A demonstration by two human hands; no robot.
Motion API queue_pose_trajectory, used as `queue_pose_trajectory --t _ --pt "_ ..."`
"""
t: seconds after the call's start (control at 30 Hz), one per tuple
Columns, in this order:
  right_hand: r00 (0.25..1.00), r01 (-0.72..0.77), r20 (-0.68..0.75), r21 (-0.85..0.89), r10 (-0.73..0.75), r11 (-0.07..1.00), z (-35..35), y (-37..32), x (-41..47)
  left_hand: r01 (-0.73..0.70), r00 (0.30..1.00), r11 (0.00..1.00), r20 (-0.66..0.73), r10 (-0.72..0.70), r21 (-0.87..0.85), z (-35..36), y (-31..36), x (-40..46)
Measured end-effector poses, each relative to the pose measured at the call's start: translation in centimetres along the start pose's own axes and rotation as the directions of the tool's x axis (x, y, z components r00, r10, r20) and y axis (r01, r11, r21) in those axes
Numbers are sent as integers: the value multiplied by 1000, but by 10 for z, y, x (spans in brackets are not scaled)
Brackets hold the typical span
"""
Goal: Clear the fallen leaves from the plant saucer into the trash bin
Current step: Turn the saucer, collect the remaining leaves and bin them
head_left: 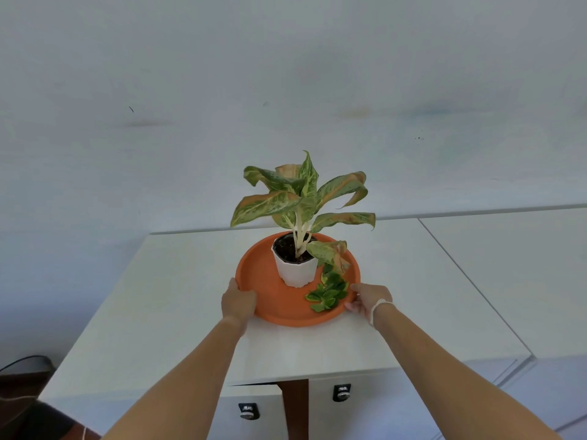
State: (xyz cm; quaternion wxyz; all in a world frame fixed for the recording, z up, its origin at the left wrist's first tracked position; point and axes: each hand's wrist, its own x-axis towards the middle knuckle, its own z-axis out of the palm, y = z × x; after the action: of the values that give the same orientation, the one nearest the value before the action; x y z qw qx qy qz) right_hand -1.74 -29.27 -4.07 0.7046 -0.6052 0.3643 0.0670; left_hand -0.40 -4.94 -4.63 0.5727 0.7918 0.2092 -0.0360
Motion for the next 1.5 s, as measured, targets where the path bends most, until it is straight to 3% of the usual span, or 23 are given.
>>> queue_pose_trajectory --t 0.27,0.5,0.8,1.07,1.37,1.5 --pt "997 -73 18 194 70 978 29 18 -11 15 999 984 -44 -23 -179 19 0 -9" --pt "989 -122 119 366 84 923 47 27 -30 95 995 932 32 -89 -349 49 1 -25" --pt "975 -112 212 254 57 961 31 24 -35 152 984 934 135 -114 -324 41 4 -9" --pt "991 -63 126 150 44 987 2 13 -17 165 970 966 209 -122 -200 23 10 6" --pt "998 66 12 -84 -65 994 -18 5 -7 97 986 991 145 -82 -95 10 10 17" --pt "998 57 2 -75 -57 996 -16 6 -7 53 994 992 101 -42 -112 13 5 11"
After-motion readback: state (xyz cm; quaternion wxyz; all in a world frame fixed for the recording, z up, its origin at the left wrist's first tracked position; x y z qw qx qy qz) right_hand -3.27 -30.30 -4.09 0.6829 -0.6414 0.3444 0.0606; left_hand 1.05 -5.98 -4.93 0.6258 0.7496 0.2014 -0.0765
